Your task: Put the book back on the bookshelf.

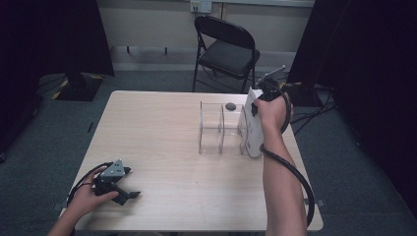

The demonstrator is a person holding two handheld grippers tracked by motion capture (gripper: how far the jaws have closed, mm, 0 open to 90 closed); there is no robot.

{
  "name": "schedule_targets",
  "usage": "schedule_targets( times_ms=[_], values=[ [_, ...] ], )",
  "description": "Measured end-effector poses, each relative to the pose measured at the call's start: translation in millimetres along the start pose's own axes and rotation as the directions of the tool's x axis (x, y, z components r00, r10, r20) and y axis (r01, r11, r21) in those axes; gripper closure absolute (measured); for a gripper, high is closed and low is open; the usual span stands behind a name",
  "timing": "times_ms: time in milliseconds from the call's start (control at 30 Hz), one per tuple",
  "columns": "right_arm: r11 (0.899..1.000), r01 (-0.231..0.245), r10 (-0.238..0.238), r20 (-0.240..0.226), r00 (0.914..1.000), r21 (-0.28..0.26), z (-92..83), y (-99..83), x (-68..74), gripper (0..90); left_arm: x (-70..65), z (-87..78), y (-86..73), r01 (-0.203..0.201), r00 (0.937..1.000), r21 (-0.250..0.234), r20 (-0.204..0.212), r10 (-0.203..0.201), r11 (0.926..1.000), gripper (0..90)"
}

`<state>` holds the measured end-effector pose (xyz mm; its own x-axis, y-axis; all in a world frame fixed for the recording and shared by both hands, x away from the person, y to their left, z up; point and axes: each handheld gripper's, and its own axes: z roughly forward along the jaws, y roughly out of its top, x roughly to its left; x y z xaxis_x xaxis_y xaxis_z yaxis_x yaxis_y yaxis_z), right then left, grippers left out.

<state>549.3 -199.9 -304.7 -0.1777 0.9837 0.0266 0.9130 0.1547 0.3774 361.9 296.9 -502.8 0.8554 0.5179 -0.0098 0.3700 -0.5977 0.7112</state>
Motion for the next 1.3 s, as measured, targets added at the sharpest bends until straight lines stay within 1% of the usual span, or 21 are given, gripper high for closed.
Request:
schedule_targets(
  times_ms=[300,367,433,500,567,800,900,1033,1100,1133,1167,1233,1300],
  values=[
    [1.000,0.005,-0.005,-0.002,1.0000,-0.013,0.5,-2.1,0.0,50.1,0.0,-0.1,0.0,0.000,1.0000,0.001,-0.001,0.000,1.0000,0.0],
    [1.000,0.003,-0.004,-0.018,0.9998,-0.026,-1.1,-2.9,-1.6,48.6,0.0,-0.1,0.0,0.000,1.0000,0.001,-0.001,0.000,1.0000,0.0],
    [0.998,0.044,-0.044,-0.015,0.9989,-0.036,-3.4,-3.8,-2.1,47.4,0.0,-0.1,0.0,0.000,1.0000,0.001,-0.001,0.000,1.0000,0.0],
    [0.998,0.050,-0.051,-0.012,0.9986,-0.039,-5.9,-5.3,-2.2,45.5,0.0,-0.1,0.0,0.000,1.0000,0.001,-0.001,0.000,1.0000,0.0],
    [0.998,0.036,-0.037,-0.020,0.9991,-0.046,-8.7,-6.9,-3.0,44.4,-0.1,-0.1,0.0,0.001,1.0000,0.001,0.000,-0.001,1.0000,0.0],
    [0.998,0.053,-0.054,-0.027,0.9982,-0.044,-13.9,-13.0,-4.9,41.3,-0.2,-0.1,-0.1,0.001,1.0000,0.001,0.000,-0.001,1.0000,0.0],
    [0.998,0.046,-0.047,-0.032,0.9984,-0.051,-15.9,-15.9,-6.0,41.2,-0.2,-0.1,-0.1,0.001,1.0000,0.001,0.000,-0.001,1.0000,0.0],
    [0.998,0.045,-0.047,-0.035,0.9983,-0.050,-16.4,-19.7,-6.3,39.0,-0.2,-0.1,-0.1,0.001,1.0000,0.000,0.000,-0.001,1.0000,0.0],
    [0.998,0.040,-0.043,-0.045,0.9981,-0.057,-16.4,-21.9,-6.9,38.3,-0.2,0.0,-0.1,0.002,1.0000,0.000,0.000,-0.002,1.0000,0.0],
    [0.997,0.050,-0.053,-0.049,0.9974,-0.060,-16.2,-23.0,-7.2,38.1,-0.2,-0.1,-0.1,0.001,1.0000,0.001,-0.001,-0.001,1.0000,0.0],
    [0.997,0.044,-0.047,-0.048,0.9977,-0.064,-16.6,-24.1,-6.7,38.1,-0.2,-0.1,-0.1,0.001,1.0000,0.000,0.000,-0.001,1.0000,0.0],
    [0.997,0.048,-0.052,-0.053,0.9972,-0.065,-17.2,-26.0,-7.7,38.1,-0.2,-0.1,-0.1,0.001,1.0000,0.001,0.000,-0.001,1.0000,0.0],
    [0.997,0.046,-0.051,-0.070,0.9962,-0.067,-17.9,-27.6,-9.0,37.4,-0.2,-0.1,-0.1,0.001,1.0000,0.000,-0.001,-0.001,1.0000,0.0]
  ],
)
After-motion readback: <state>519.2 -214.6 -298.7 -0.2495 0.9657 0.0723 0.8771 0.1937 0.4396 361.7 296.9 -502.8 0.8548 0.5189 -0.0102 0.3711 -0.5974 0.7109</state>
